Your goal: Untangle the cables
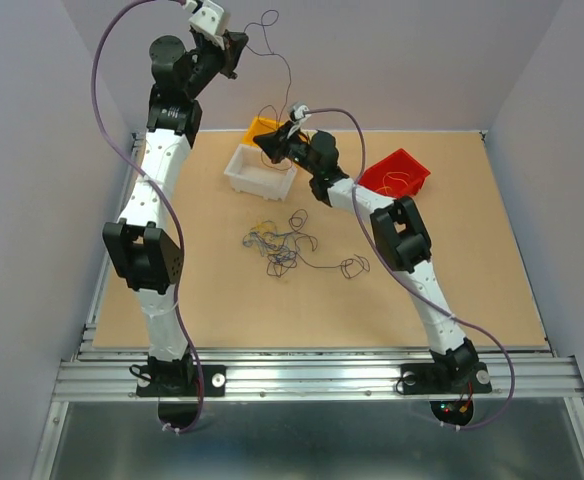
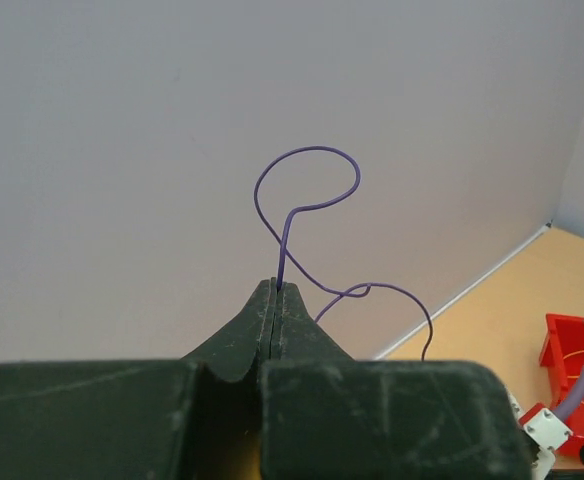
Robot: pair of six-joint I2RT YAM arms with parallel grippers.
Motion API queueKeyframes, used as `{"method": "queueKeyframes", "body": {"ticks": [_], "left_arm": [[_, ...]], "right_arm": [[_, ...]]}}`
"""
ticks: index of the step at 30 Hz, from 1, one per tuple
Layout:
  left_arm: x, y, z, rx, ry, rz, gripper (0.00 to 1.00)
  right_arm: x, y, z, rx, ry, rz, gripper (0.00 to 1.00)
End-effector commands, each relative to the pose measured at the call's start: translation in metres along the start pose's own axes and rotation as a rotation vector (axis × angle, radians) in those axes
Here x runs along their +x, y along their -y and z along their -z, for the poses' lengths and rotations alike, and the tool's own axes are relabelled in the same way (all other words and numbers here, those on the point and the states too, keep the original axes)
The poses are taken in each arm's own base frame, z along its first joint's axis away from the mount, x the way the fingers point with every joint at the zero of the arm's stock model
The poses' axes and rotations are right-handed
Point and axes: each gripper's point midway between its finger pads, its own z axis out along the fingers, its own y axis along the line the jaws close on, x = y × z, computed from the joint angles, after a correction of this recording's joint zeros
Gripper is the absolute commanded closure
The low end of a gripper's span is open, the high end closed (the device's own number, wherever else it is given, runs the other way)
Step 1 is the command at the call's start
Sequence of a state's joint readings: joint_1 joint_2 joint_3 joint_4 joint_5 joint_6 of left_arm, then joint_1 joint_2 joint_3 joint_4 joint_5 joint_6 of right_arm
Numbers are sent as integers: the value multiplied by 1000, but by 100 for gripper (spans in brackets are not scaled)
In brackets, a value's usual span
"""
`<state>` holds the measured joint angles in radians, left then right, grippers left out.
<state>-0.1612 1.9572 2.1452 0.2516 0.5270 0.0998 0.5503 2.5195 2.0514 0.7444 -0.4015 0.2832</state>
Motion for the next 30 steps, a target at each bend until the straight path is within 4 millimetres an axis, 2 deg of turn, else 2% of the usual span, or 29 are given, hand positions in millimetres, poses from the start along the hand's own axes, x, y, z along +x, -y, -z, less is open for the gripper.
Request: {"method": "queueKeyframes", "body": {"ticks": [1, 4, 8, 10, 12, 14, 16, 17, 18, 19, 22, 28, 30], "left_arm": [[-37, -14, 8, -39, 83, -81, 100], [-20, -23, 6, -55, 55, -64, 100], [8, -42, 12, -82, 6, -14, 100], [22, -47, 16, -83, -17, 8, 100], [28, -51, 20, -97, -31, 8, 100], [38, -51, 26, -104, -55, 4, 100], [43, -49, 30, -105, -67, 0, 100], [47, -46, 35, -107, -73, 0, 100], [49, -45, 37, -106, -76, -5, 100], [49, -43, 40, -105, -68, -12, 100], [65, -36, 51, -106, -92, 0, 100], [87, -32, 56, -102, -122, 27, 100], [89, -30, 56, -97, -125, 37, 100]], "right_arm": [[-14, -6, -14, -39, 67, -27, 99], [-2, 4, -15, -4, 54, -59, 100], [18, 1, -15, 25, 30, -78, 100], [30, -1, -15, 49, -1, -61, 94], [36, 3, -13, 83, -14, -61, 91], [39, 4, -10, 102, -27, -87, 87], [40, 2, -8, 104, -38, -97, 79], [40, 2, -7, 108, -41, -100, 73], [38, 1, -5, 116, -45, -103, 59], [37, 1, -3, 119, -47, -103, 55], [33, 1, 1, 127, -53, -92, 44], [30, 4, 13, 175, -65, -89, 38], [29, 3, 18, 186, -67, -88, 38]]}}
